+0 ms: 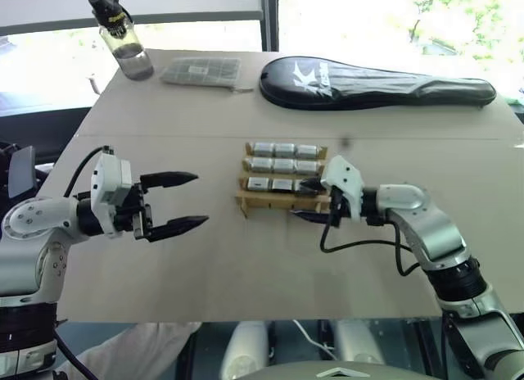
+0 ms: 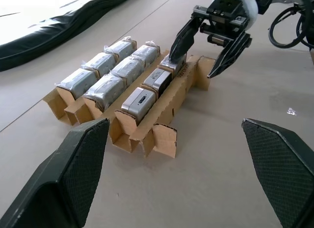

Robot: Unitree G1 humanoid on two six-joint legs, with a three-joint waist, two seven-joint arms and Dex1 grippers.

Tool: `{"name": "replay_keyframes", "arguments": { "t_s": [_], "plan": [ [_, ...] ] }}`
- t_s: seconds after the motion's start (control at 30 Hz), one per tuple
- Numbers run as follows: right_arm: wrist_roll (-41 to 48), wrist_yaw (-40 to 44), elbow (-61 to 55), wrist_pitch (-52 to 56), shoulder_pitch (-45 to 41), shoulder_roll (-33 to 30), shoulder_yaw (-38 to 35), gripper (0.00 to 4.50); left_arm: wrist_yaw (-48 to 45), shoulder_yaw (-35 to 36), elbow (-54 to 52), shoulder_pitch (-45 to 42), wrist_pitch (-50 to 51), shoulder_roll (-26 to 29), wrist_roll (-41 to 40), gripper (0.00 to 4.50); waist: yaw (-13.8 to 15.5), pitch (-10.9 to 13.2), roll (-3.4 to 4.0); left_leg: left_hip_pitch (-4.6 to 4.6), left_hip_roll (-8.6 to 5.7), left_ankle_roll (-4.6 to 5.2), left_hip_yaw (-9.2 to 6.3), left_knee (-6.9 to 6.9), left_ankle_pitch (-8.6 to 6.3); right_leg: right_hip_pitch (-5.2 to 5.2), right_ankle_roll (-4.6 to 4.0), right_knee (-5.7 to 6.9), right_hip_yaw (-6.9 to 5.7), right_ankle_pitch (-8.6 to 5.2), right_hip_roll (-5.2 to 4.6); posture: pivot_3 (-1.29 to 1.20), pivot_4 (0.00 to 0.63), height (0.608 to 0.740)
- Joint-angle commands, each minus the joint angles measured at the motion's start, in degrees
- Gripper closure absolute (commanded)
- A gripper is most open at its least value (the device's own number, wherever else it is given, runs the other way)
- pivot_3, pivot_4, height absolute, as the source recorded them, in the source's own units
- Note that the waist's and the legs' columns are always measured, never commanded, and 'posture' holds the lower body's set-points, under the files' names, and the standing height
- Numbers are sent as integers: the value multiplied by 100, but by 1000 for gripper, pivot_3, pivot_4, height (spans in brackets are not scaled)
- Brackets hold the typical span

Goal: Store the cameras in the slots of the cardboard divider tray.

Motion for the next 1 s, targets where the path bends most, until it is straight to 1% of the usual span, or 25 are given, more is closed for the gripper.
{"name": "replay_keyframes", "arguments": {
  "t_s": [0.03, 0.1, 0.17, 0.27, 0.37, 0.53, 0.6, 0.67, 0.73, 0.8, 0.83, 0.93, 1.0],
  "plan": [
    [-175, 28, 34, 136, -142, -247, 152, 1100, -8, 73, -41, -84, -20, 95, -59, 0, 0, 0, 0, 0, 1, 0, 0, 0, 0, 0, 0, -1, 0, 0, 1, 0, 150, 740],
    [-245, 125, 27, 215, -109, -417, 296, 1100, 2, 77, -53, -81, -16, 93, -54, 0, 6, -2, -2, 0, 1, 0, 0, -1, 0, 0, 0, -3, 1, 0, 0, 0, 150, 740],
    [-11, 160, -135, 172, -31, -388, 189, 1100, 9, 80, -72, -72, -2, 90, -62, 0, 14, -4, -6, 0, 1, 0, -1, -1, 0, 2, 0, -5, 0, 0, 0, 0, 150, 740],
    [506, 20, -471, 248, 63, -222, -327, 1100, 64, 119, -109, -12, 50, 88, -65, 0, 10, -4, -7, 0, 2, 0, -2, -1, 0, 3, 0, -5, -1, 0, 0, 0, 150, 740],
    [1120, 105, -849, 189, 326, -232, -909, 1100, 243, 207, -120, 67, 80, 20, -66, 0, 16, -4, -6, -1, 2, 0, -2, -2, 0, 2, 0, -5, 0, 0, -1, 0, 150, 740],
    [1433, 166, -1144, 51, 1212, -839, -1703, 1100, 728, 325, 96, 481, -129, -323, 145, 0, 38, -5, -6, -1, -1, 1, -4, -5, -1, 6, 1, -12, -3, 0, -9, 0, 150, 740],
    [1376, 159, -1117, -302, 1834, -1071, -2066, 1100, 1067, 367, 42, 756, -154, -560, 237, 0, 47, -5, -7, -2, -2, 2, -3, -5, -2, 8, 1, -15, -3, 0, -13, 0, 150, 740],
    [1393, 109, -1028, -583, 2417, -1170, -2463, 1100, 1428, 347, -48, 1016, -206, -813, 378, 0, 55, -5, -7, -2, -3, 3, -3, -6, -2, 8, 1, -14, -3, 0, -15, 0, 150, 740],
    [1361, 204, -844, -961, 2981, -1269, -2748, 1100, 2002, 377, -2, 1043, -451, -1176, 598, 0, 64, -5, -7, 6, -2, 3, -5, -7, -2, 16, 1, -14, -3, 0, -16, 0, 150, 740],
    [1424, 258, -694, -1230, 3446, -1274, -3015, 1100, 2245, 418, 25, 1164, -604, -1391, 704, 0, 98, -5, -11, 22, -3, 8, -9, -4, -5, 34, 1, -14, -4, 0, -17, 0, 150, 740],
    [1465, 241, -638, -1302, 3564, -1260, -3097, 1100, 2233, 415, 9, 1256, -718, -1432, 748, 0, 104, -7, -13, 36, -1, 24, -11, -4, -14, 48, 0, -13, -3, -1, -16, 0, 150, 740],
    [1436, 405, -239, -1968, 3832, -1206, -3247, 1100, 2383, 329, -197, 1562, -710, -1512, 807, 0, 64, -7, -11, 92, 9, 31, 11, -10, -19, 87, -16, -13, 21, -11, -23, 0, 150, 740],
    [1444, 583, 69, -2414, 3904, -1190, -3278, 1100, 2489, 270, -308, 1680, -728, -1517, 884, 0, 55, -7, -12, 103, 13, 31, 11, -11, -19, 94, -23, -13, 23, -16, -22, 0, 150, 740]
  ]
}}
